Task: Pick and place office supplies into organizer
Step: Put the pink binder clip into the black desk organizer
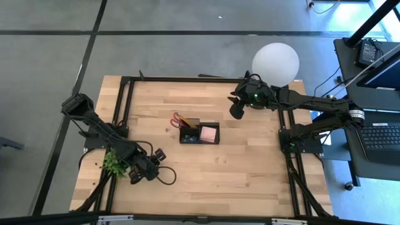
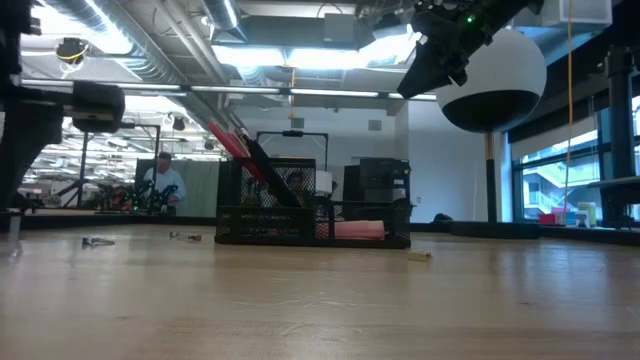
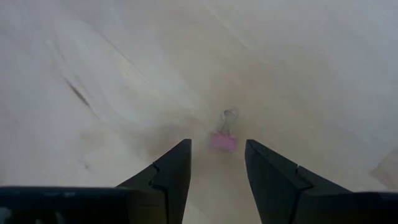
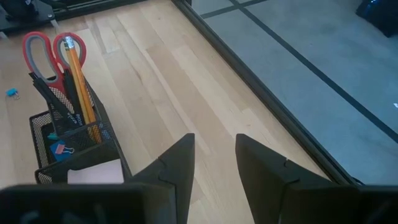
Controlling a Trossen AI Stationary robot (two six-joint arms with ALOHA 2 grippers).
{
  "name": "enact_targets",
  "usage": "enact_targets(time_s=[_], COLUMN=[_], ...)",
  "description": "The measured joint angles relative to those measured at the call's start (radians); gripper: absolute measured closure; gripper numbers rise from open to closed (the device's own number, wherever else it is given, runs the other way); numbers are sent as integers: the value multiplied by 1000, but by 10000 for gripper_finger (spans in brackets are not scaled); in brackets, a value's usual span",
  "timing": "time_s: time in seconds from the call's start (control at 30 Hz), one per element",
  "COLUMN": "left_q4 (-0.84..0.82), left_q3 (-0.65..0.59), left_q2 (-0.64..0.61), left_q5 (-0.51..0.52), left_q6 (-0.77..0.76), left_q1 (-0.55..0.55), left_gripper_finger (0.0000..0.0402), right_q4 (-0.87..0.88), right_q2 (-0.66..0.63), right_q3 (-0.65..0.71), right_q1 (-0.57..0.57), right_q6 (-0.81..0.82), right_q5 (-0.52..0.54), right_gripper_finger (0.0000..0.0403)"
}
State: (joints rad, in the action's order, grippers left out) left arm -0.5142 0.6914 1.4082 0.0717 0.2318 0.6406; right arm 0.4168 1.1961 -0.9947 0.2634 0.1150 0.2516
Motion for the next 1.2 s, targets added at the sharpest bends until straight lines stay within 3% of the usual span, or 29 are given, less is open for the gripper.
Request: enact_targets(time_s=[1.2], left_q4=[47], left_q3=[-14], left_q2=[86], left_q5=[-40], left_q6=[24], left_q1=[-10], left_gripper_finger=[259], right_q4=[0], right_q2=[0], right_q3=[0], right_q1=[0], right_q6=[8], right_q5=[0], right_gripper_finger=[281])
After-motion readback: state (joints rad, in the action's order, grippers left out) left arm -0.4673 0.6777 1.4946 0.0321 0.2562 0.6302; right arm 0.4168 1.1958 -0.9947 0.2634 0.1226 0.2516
